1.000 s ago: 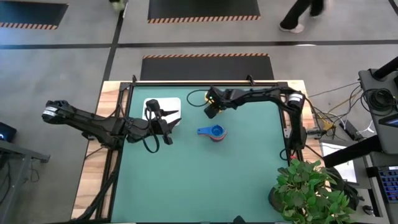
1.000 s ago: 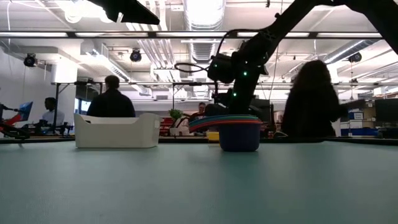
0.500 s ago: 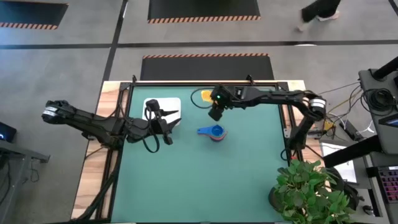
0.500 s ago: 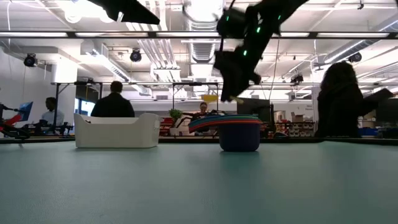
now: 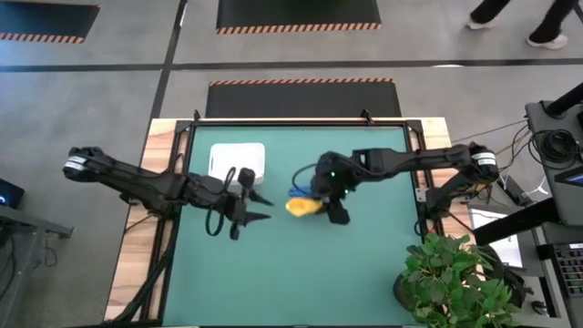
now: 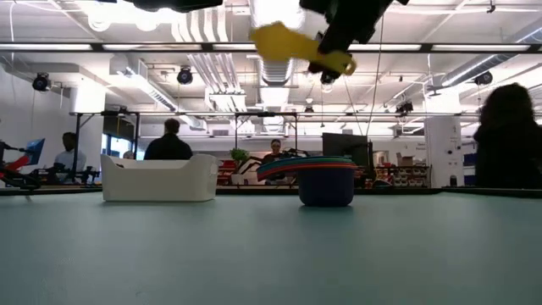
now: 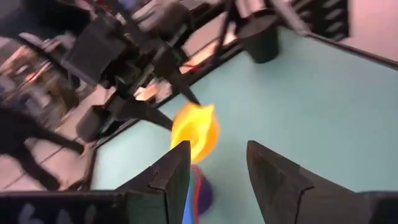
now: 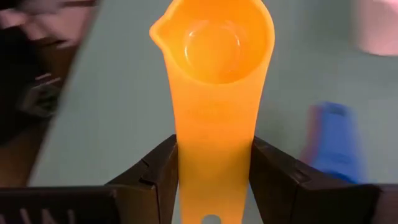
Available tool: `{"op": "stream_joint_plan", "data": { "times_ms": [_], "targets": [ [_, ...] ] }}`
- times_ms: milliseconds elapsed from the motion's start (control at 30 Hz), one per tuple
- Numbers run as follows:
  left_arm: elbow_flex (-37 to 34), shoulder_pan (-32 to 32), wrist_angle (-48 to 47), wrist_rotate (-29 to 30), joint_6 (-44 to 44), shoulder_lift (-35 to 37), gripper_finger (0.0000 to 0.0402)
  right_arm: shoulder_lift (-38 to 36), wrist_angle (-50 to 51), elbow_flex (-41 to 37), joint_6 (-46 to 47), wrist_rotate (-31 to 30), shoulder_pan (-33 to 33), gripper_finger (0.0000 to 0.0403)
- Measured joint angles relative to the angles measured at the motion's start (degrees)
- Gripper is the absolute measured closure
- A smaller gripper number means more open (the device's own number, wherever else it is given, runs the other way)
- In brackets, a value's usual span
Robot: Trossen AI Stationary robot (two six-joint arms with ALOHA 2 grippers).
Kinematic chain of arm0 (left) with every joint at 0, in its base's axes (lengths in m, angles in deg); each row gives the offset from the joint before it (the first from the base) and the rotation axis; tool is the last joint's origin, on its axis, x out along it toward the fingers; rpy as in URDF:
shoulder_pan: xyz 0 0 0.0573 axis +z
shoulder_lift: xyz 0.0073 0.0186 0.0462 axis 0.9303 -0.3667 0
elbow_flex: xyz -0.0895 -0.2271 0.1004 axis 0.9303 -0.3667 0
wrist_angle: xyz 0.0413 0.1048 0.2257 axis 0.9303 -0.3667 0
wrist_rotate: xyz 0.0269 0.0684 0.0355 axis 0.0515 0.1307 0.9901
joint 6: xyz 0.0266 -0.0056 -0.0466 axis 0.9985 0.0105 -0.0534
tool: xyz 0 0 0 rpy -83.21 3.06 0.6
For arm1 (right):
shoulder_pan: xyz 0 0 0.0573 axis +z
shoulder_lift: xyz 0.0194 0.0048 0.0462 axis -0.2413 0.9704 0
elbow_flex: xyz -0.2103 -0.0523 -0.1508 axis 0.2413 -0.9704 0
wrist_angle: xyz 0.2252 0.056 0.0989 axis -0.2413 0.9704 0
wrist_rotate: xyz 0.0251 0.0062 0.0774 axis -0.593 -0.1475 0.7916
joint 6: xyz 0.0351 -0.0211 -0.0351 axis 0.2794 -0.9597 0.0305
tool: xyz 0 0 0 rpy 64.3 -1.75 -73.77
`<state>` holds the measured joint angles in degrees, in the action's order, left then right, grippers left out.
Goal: Nest measuring cups in basket
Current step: Stack the yellow measuring cup on top of the blue measuring cup
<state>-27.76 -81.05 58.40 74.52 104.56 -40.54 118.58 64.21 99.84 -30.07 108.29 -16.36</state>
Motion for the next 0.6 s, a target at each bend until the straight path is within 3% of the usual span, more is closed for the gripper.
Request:
{"op": "stream_joint_plan", "data": {
  "times_ms": [200, 400, 600],
  "targets": [
    [-0.04, 0.0, 9.06, -6.53, 3.99, -4.43, 0.0262, 0.72, -3.68, 0.0, -2.72, 9.14, 4.19, 0.0251],
    [-0.04, -0.01, 18.99, -20.68, 6.75, -10.62, 0.0262, 1.42, -6.84, 0.09, -5.01, 12.06, 5.9, 0.0249],
    [-0.04, 0.07, 25.87, -21.84, 7.28, -15.83, 0.0262, 1.64, -7.11, 0.09, -5.52, 12.34, 5.88, 0.0251]
  ]
}}
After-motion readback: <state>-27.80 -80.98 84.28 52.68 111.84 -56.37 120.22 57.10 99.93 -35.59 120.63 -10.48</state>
